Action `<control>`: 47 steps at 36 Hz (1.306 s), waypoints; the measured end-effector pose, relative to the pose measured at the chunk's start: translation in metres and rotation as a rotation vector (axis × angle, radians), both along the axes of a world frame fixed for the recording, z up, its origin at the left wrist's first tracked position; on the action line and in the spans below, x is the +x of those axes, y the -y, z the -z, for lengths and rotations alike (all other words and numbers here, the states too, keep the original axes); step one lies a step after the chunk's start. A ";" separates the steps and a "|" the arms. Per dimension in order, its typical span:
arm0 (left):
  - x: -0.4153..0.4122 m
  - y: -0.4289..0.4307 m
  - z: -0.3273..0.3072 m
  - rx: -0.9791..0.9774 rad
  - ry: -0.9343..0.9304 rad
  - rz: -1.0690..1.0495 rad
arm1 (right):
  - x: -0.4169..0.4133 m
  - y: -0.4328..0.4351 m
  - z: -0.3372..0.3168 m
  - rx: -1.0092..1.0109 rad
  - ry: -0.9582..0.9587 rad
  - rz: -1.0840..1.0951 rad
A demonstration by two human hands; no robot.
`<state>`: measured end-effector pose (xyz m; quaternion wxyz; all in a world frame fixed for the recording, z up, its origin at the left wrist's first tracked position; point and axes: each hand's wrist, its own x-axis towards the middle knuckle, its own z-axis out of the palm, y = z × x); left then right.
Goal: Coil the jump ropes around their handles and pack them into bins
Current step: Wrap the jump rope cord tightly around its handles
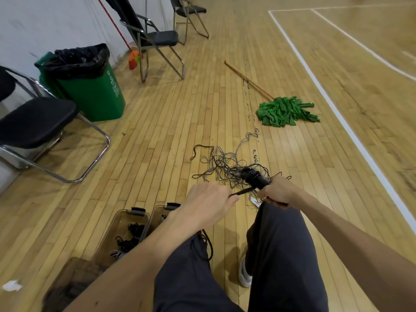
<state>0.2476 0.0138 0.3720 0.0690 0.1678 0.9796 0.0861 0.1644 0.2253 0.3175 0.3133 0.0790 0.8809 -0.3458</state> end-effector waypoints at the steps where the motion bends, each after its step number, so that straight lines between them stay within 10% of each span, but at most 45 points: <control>1: -0.002 0.000 -0.005 -0.023 -0.011 0.019 | 0.002 0.002 -0.003 0.027 0.077 -0.041; 24: -0.053 0.006 -0.045 0.012 0.226 0.282 | 0.049 0.032 -0.031 0.078 0.519 -0.643; 47: -0.059 0.033 -0.010 0.774 0.744 0.065 | 0.086 0.034 -0.091 -0.309 0.127 -0.734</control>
